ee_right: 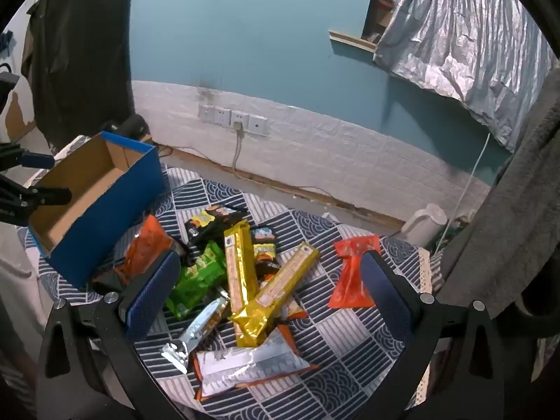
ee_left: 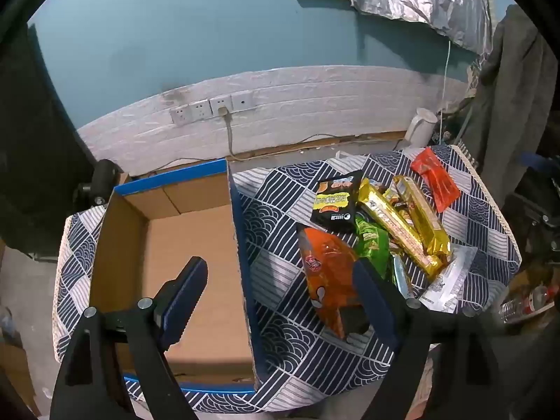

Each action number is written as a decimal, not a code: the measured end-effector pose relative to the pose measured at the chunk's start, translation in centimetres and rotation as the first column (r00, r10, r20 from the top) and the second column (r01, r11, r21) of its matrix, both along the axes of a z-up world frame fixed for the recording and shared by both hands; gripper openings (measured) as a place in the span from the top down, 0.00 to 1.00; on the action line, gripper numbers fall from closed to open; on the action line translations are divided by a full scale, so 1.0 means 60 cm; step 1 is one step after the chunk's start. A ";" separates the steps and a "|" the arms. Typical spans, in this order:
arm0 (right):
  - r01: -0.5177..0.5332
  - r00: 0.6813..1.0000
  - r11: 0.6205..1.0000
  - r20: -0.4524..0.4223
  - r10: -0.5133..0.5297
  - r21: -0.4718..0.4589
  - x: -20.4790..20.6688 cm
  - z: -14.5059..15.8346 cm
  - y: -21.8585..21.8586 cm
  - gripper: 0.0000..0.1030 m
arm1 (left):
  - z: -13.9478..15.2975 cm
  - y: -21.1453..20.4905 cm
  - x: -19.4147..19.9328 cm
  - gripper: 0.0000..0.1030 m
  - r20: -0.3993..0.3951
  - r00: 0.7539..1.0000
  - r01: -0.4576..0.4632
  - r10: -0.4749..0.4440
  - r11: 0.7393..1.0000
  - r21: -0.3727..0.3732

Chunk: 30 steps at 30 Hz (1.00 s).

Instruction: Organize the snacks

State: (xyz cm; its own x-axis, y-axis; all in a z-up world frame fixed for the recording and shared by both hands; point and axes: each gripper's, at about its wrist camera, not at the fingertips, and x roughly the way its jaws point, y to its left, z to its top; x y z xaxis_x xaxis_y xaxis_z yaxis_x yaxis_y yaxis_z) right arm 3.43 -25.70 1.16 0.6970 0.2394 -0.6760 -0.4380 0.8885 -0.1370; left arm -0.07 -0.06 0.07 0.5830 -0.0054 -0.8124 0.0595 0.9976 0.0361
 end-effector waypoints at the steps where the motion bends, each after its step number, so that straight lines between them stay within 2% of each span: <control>1: -0.001 1.000 1.000 -0.002 0.001 0.001 -0.001 -0.001 0.001 0.02 | 0.000 0.001 -0.001 0.16 0.006 1.000 0.000 0.000 1.000 -0.008; 8: -0.002 1.000 1.000 -0.002 0.002 0.003 -0.004 -0.007 0.003 0.02 | 0.000 -0.006 -0.007 0.16 0.013 1.000 0.020 -0.020 1.000 -0.004; 15: 0.005 1.000 1.000 0.007 -0.005 0.003 -0.005 0.008 -0.008 0.02 | 0.001 -0.007 -0.002 0.16 0.011 1.000 0.006 -0.006 1.000 0.009; 30: 0.011 1.000 1.000 0.007 -0.011 -0.005 -0.002 0.006 -0.006 0.02 | -0.008 -0.006 -0.006 0.16 0.003 1.000 0.000 0.000 1.000 0.015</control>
